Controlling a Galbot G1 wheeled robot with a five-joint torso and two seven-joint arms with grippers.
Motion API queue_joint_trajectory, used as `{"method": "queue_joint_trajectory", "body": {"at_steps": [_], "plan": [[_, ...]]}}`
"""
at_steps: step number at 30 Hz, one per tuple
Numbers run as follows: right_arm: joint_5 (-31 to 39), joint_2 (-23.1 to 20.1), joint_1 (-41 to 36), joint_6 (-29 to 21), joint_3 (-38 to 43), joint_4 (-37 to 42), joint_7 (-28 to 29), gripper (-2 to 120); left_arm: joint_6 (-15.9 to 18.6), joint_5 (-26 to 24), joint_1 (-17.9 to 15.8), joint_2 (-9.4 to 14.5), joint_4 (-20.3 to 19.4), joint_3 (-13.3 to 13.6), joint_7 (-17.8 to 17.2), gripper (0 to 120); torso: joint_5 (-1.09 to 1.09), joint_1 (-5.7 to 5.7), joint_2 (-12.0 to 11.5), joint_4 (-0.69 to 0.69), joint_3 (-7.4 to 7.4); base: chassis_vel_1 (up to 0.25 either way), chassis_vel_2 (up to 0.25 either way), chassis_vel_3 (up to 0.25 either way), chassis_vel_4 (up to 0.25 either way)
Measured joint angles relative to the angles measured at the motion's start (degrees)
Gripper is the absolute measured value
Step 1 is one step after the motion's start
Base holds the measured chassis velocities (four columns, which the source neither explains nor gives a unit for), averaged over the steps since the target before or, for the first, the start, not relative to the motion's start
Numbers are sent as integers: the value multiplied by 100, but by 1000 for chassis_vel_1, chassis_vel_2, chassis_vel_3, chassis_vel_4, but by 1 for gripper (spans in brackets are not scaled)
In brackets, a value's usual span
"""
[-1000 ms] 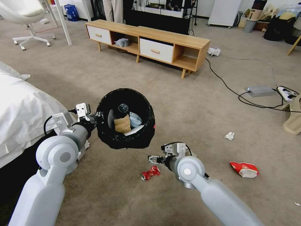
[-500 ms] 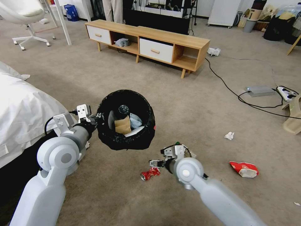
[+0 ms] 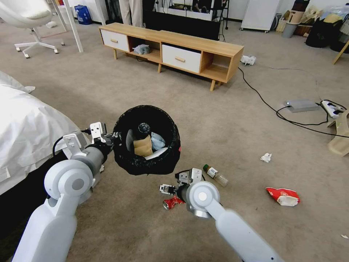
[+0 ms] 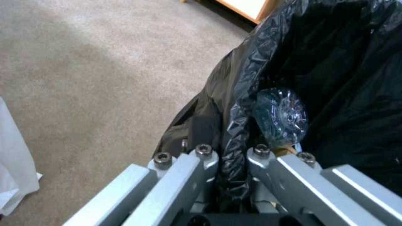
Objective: Pick up the trash bin and place the garbage on the floor into it.
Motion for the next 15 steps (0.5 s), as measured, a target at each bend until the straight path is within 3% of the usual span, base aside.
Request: {"method": "queue_joint_trajectory", "body": {"at_steps": [15], "plan": [[-345,347,-33,245,323,-600,48,100,-1,8,16,-3,-20,41,-15,1,1,0,0,0,0,0,0,0,0]]}}
